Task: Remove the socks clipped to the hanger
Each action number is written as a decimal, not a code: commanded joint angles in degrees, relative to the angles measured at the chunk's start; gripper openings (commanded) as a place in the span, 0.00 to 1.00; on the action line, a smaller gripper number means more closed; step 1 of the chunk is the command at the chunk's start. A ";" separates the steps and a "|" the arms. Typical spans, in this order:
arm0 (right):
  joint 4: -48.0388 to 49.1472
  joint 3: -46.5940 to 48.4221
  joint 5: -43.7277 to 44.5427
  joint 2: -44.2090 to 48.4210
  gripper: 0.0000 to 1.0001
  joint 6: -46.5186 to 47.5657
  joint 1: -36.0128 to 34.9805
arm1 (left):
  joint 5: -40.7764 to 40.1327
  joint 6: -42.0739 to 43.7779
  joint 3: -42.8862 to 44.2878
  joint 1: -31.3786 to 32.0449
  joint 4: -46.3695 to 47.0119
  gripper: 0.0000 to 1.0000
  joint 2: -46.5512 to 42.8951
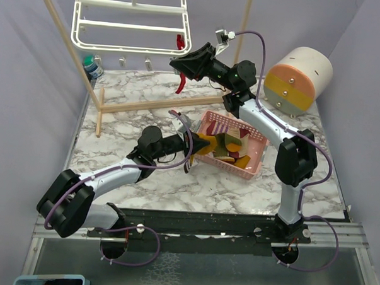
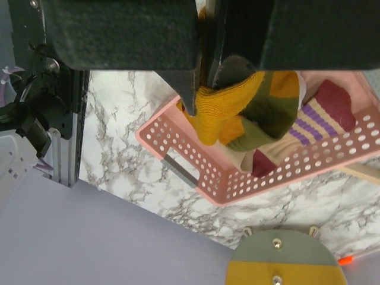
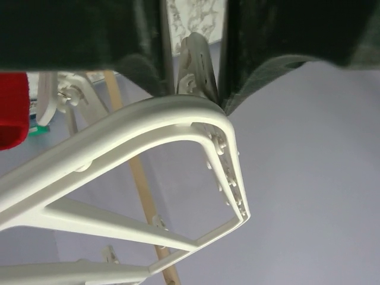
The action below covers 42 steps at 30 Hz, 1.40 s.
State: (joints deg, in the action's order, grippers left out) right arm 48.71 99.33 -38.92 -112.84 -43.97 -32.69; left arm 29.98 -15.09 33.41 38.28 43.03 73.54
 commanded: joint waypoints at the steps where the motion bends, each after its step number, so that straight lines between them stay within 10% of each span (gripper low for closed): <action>1: -0.73 0.96 -1.24 -0.35 0.51 -0.27 -0.43 | 2.88 2.07 6.27 0.17 -1.33 0.00 1.24; 10: -11.66 -3.18 -0.36 6.68 0.99 7.70 -0.18 | 5.65 7.28 17.87 0.15 -7.96 0.00 6.46; 21: -36.64 -16.19 18.31 32.96 1.00 30.75 0.60 | 3.09 8.66 23.16 0.13 -10.15 0.00 12.29; 42: -54.85 -31.47 42.69 69.40 1.00 34.36 2.36 | 1.33 -0.57 48.98 2.98 -12.74 0.00 38.79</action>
State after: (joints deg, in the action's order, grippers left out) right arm -1.43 69.04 -0.23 -46.00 -10.57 -30.61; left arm 32.99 -13.10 79.31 39.18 30.94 108.33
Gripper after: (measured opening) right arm 0.998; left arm 0.018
